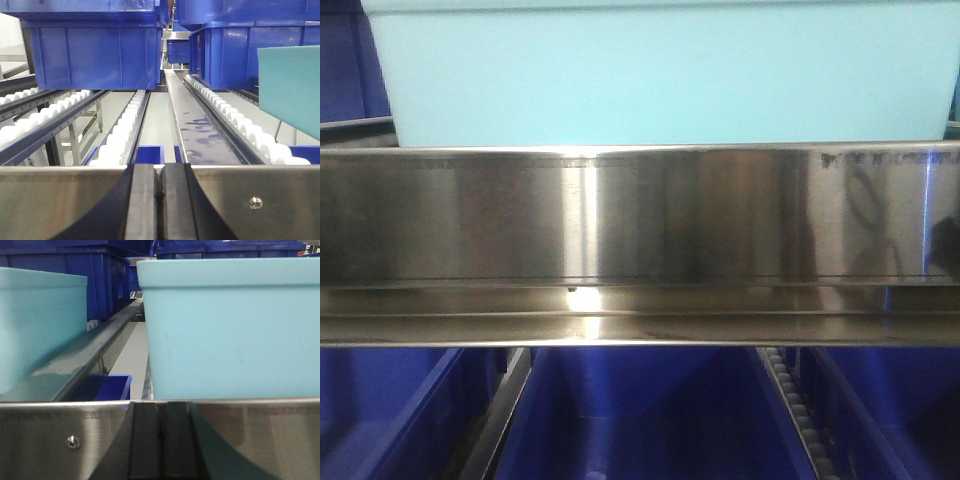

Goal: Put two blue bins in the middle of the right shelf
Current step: 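Move both grippers to the side walls of the light cyan bin, then close both grippers on the cyan bin walls and pull it off the shelf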

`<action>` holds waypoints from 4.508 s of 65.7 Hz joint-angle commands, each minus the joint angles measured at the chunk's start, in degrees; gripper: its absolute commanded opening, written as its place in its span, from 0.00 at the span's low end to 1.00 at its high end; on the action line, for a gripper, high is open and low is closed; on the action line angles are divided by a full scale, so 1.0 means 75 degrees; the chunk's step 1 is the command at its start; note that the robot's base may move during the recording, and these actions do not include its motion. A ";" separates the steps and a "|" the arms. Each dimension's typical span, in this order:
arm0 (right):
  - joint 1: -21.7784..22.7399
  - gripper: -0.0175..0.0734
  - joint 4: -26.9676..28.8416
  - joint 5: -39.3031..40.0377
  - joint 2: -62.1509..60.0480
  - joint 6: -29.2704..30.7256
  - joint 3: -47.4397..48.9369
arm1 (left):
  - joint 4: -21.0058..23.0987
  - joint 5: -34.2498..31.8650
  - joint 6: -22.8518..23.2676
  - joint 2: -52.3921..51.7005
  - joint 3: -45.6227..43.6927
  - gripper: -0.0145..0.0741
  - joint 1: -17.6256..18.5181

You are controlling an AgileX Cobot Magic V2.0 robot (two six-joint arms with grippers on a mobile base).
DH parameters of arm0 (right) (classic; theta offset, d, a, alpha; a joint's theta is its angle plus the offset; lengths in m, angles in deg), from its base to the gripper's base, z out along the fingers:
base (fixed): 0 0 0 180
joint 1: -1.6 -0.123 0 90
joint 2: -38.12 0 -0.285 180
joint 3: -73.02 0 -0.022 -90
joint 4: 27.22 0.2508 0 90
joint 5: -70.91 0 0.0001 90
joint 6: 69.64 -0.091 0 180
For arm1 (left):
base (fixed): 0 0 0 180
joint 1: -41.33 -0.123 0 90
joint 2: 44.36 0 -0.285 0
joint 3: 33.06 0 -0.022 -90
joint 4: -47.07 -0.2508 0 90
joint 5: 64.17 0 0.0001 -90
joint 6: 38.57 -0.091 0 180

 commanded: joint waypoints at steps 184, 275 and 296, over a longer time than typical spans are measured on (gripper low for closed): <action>-0.1772 0.82 0.0332 -0.5901 0.7840 0.0279 1.0119 | 0.0178 0.6405 0.0210 0.8397 -1.0232 0.84 0.2657; -0.1953 0.82 -0.0094 -0.8219 1.2794 -0.0342 1.2617 | -0.1418 0.8755 0.2832 1.3564 -1.3674 0.82 0.3183; -0.1953 0.72 -0.0094 -0.8282 1.3100 -0.0342 1.2617 | -0.1271 0.8755 0.2832 1.3824 -1.3674 0.80 0.3167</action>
